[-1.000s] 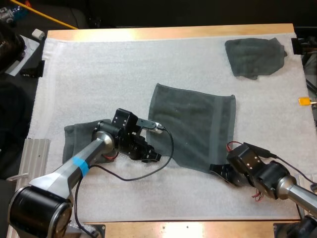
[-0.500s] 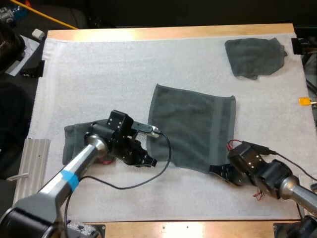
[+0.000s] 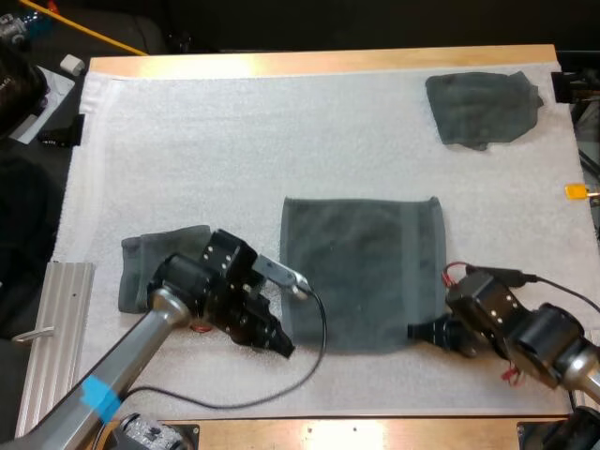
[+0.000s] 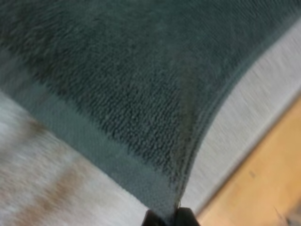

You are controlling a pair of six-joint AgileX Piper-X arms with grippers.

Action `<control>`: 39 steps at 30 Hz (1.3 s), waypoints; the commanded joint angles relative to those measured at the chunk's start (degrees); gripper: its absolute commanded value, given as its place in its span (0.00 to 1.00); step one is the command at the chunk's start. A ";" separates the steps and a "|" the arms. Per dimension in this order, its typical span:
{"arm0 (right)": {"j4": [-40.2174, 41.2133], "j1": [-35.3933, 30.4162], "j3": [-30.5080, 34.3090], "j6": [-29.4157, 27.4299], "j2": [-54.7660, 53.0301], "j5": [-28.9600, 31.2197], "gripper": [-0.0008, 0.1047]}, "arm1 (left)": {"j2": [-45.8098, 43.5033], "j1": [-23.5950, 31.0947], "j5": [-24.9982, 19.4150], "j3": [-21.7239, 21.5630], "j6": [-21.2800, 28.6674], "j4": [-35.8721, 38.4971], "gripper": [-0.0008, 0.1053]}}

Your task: Pick towel from pile, fold and stack

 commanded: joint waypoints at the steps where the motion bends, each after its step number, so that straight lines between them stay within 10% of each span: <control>1: 5.12 3.07 -1.06 -0.23 -2.93 -0.70 0.01 | -3.78 -4.31 0.06 0.29 0.05 4.29 0.01; 16: -3.25 4.71 -0.58 8.80 -0.39 0.46 0.01 | -1.52 -1.54 1.41 0.25 -1.95 -6.50 0.01; 27: -14.76 -7.87 -0.86 13.33 9.92 -5.20 0.01 | 9.20 7.80 11.70 0.01 -9.04 -16.18 0.01; 39: -22.90 -15.38 -0.87 15.99 16.54 -7.52 0.01 | 14.58 13.21 12.93 0.17 -14.44 -25.53 0.01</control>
